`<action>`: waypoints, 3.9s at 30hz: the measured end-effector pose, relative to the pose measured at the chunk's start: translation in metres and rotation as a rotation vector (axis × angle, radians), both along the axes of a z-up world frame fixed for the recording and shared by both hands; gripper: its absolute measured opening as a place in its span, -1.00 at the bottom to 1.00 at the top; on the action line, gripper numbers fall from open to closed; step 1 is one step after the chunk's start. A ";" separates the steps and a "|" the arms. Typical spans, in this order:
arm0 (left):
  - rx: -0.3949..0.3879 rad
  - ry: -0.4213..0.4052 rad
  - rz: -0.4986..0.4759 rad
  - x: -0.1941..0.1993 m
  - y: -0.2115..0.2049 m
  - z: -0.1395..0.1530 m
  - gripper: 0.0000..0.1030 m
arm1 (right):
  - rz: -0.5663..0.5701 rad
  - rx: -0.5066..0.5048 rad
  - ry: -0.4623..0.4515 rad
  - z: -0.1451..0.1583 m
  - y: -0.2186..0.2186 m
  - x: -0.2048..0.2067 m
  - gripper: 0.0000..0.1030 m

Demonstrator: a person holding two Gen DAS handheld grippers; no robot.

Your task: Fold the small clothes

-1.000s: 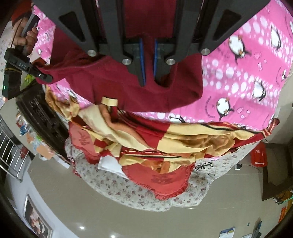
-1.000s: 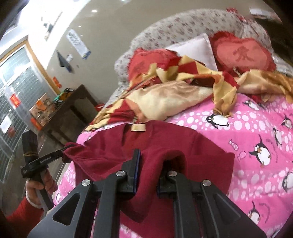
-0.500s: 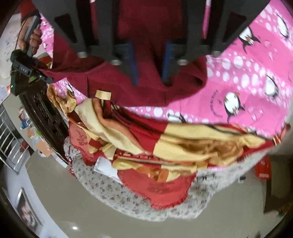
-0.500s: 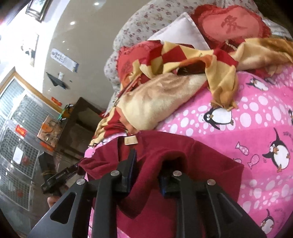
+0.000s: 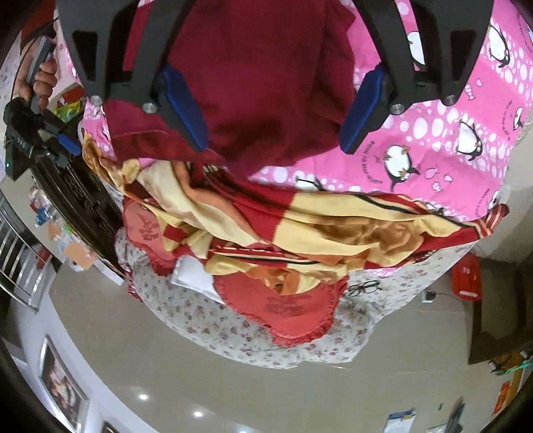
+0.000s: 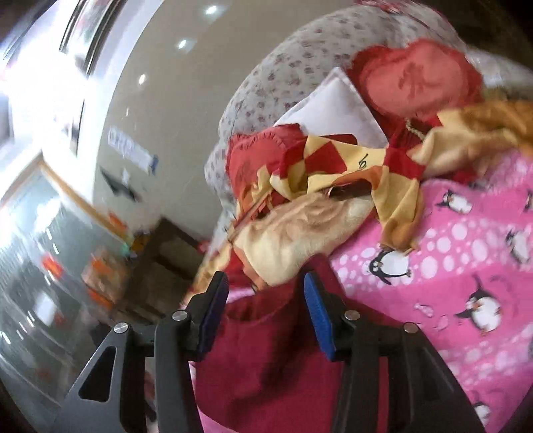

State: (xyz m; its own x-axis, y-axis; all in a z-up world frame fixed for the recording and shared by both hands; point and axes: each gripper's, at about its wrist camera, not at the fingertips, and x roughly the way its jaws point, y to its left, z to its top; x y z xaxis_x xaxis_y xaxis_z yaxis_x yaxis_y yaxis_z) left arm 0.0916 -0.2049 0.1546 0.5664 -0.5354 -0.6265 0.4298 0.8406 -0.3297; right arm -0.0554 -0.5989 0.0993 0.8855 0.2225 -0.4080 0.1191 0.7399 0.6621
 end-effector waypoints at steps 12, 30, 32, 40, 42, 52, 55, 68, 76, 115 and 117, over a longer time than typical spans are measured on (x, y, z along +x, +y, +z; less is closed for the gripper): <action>0.271 0.125 0.084 0.031 -0.027 -0.078 0.64 | 0.038 -0.311 0.327 -0.076 0.048 0.054 -0.05; 0.099 0.133 0.066 0.000 0.048 -0.046 0.64 | 0.460 -0.658 0.096 -0.018 0.228 0.146 0.00; 0.096 0.134 0.051 -0.003 0.052 -0.045 0.64 | 0.481 -0.709 0.119 -0.027 0.239 0.162 0.00; 0.056 0.114 0.033 -0.015 0.067 -0.035 0.64 | 0.499 -0.627 0.042 -0.012 0.244 0.184 -0.52; 0.050 0.114 0.032 -0.014 0.065 -0.034 0.64 | 0.486 -0.553 0.011 -0.006 0.244 0.194 -0.52; 0.089 0.142 -0.018 -0.019 0.026 -0.059 0.64 | 0.430 -0.397 0.172 -0.044 0.235 0.203 -0.16; 0.069 0.142 -0.020 -0.017 0.020 -0.063 0.64 | 0.344 -0.420 0.143 -0.024 0.198 0.146 -0.07; 0.074 0.253 0.101 0.021 0.012 -0.109 0.75 | -0.091 -0.549 0.367 -0.057 0.057 0.038 -0.57; 0.099 0.230 0.103 0.011 0.026 -0.095 0.77 | -0.134 -0.403 0.339 -0.058 0.029 0.016 -0.23; 0.146 0.294 -0.202 -0.086 0.076 -0.105 -0.01 | 0.050 -0.235 0.401 -0.107 0.068 -0.120 -0.42; 0.159 0.259 -0.191 -0.087 0.080 -0.094 0.00 | 0.006 -0.324 0.388 -0.086 0.070 -0.123 -0.36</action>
